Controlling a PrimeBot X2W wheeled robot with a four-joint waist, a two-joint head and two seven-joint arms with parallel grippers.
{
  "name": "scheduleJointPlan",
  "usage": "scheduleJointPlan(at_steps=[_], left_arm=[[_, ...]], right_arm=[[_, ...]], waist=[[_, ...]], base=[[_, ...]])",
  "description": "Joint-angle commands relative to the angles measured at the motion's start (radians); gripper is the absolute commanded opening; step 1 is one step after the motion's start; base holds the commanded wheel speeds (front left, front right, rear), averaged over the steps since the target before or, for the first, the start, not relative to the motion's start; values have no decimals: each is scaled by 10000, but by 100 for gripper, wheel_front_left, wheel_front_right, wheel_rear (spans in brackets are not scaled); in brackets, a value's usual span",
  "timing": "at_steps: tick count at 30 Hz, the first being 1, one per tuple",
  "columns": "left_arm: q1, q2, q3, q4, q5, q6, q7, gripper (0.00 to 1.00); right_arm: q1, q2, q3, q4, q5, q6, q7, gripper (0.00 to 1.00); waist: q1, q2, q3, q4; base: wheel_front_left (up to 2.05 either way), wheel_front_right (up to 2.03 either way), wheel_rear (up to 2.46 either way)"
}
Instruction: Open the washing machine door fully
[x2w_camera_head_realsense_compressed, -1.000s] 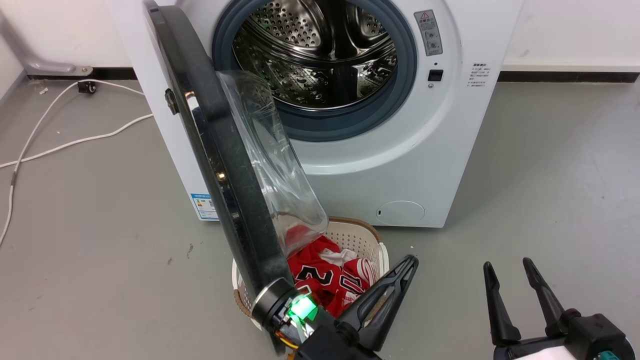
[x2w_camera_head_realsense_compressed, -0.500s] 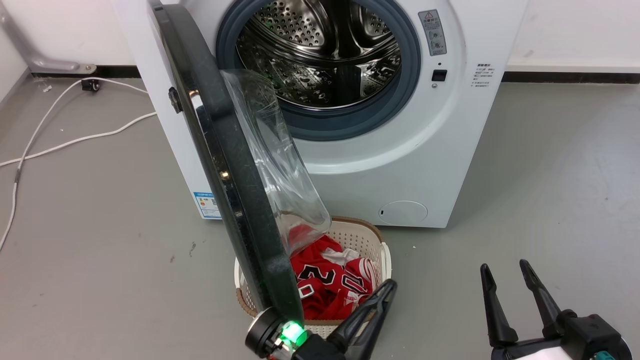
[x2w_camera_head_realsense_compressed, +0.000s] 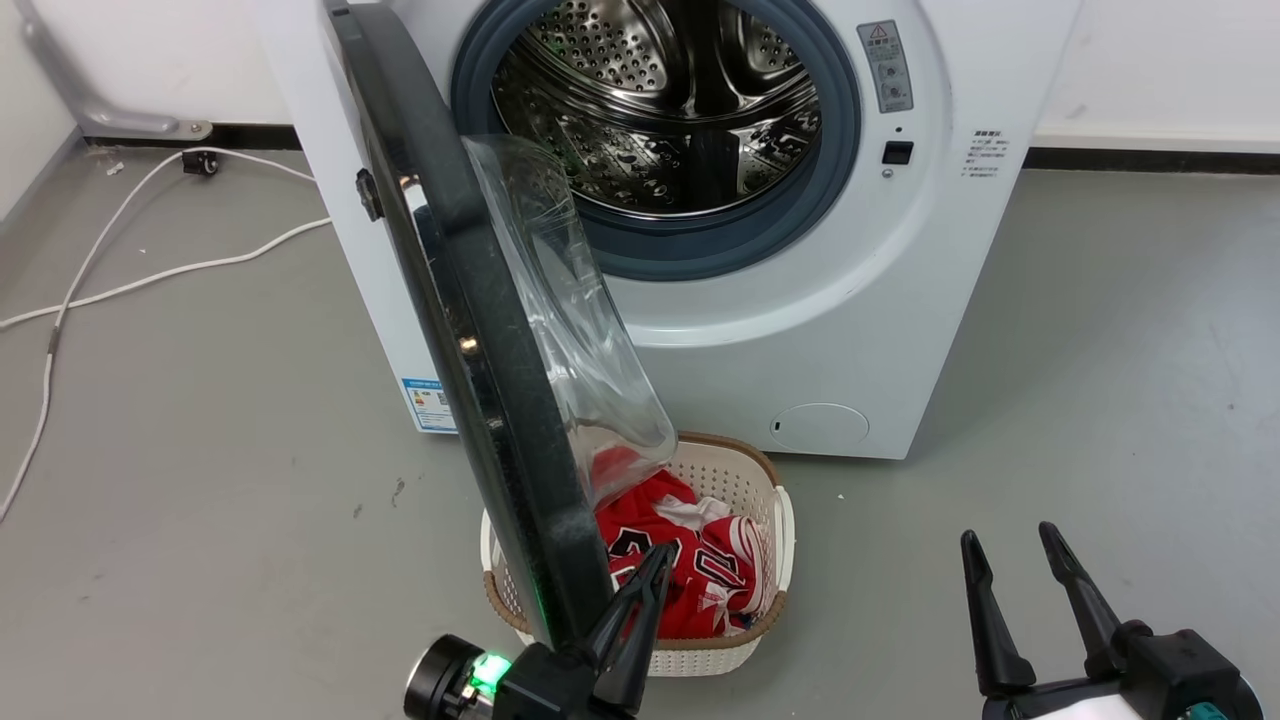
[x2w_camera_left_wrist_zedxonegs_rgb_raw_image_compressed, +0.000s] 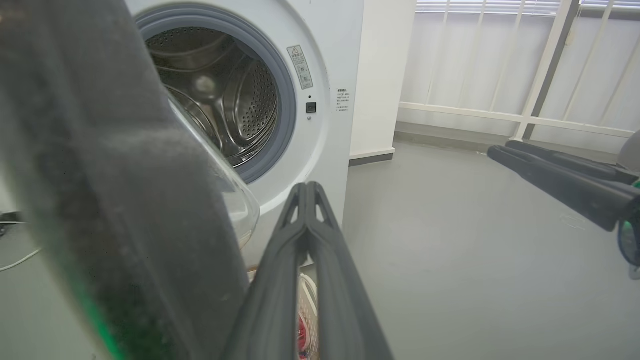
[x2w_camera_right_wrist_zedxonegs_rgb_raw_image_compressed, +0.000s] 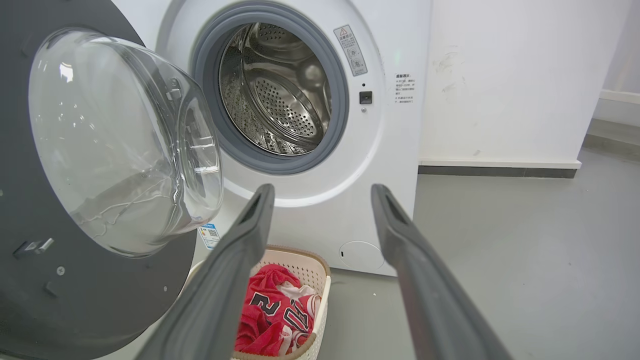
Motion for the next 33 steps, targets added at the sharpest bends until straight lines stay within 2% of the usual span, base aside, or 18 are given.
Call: scheduleJointPlan(at_steps=[1, 10, 22, 33], left_arm=[[85, -4, 102, 45, 74, 11, -24, 0], [193, 24, 755, 141, -29, 128, -18, 0], [365, 9, 1329, 50, 58, 105, -2, 0], [457, 16, 2125, -138, -10, 304, -2, 0]], right_arm=[[-32, 32, 9, 31, -11, -4, -18, 100], [41, 32, 89, 59, 20, -3, -18, 100], [154, 30, 141, 115, 56, -3, -18, 100], [73, 29, 141, 109, -34, -3, -18, 100]], waist=[[0, 0, 1, 48], [0, 0, -3, 431], [0, 0, 53, 1425], [0, 0, 369, 2399]], base=[[0, 0, 0], [0, 0, 0], [0, 0, 0], [0, 0, 0]])
